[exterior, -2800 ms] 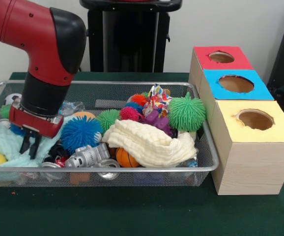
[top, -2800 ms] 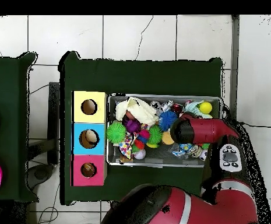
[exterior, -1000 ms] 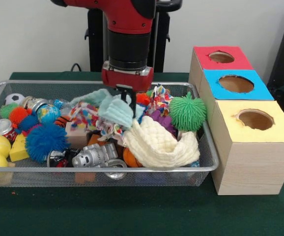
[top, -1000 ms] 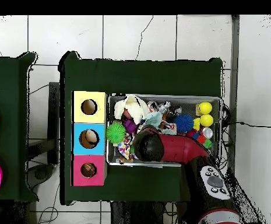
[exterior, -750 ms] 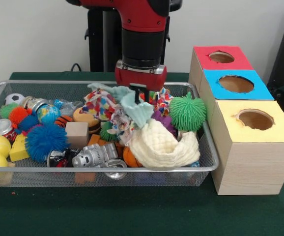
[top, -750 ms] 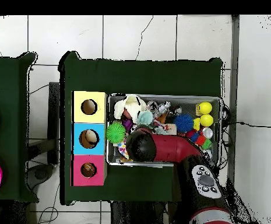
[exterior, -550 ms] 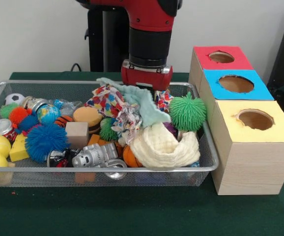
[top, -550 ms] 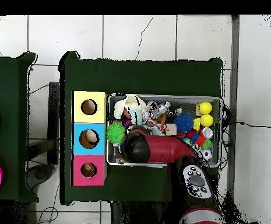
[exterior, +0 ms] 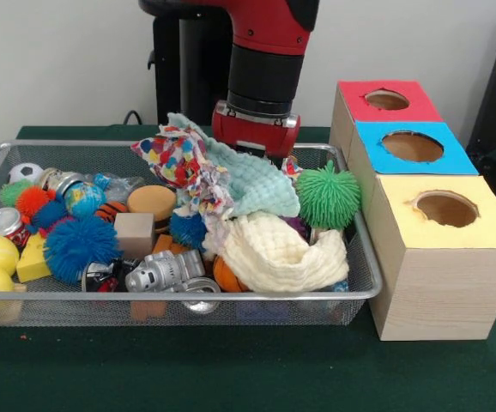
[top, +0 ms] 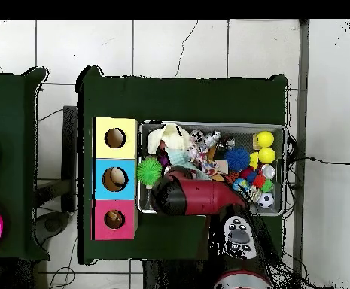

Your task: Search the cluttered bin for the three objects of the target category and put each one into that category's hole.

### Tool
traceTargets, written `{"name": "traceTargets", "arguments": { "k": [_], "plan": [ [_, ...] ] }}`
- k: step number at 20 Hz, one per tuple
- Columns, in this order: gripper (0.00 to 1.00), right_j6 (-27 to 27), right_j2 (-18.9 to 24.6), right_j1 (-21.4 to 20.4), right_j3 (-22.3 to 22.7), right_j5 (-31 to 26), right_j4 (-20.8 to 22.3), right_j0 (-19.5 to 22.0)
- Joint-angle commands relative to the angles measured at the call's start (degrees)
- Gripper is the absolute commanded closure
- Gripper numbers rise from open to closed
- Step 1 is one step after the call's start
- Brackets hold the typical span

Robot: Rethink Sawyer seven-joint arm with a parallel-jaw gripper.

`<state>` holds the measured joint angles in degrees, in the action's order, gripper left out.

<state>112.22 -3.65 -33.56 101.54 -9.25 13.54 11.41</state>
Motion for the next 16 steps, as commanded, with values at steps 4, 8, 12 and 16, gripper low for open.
{"name": "traceTargets", "arguments": {
  "k": [4,8,12,16],
  "plan": [
    [0.0,5.1,-2.7,-10.0,2.6,-12.4,-2.5,-1.7],
    [0.0,1.7,-1.8,-15.6,1.8,-21.5,-3.3,-0.6],
    [0.0,0.0,-0.4,-17.9,0.7,-25.7,-3.1,0.7],
    [0.0,-0.1,0.0,-19.1,0.1,-26.6,-1.8,1.2]
  ]
}}
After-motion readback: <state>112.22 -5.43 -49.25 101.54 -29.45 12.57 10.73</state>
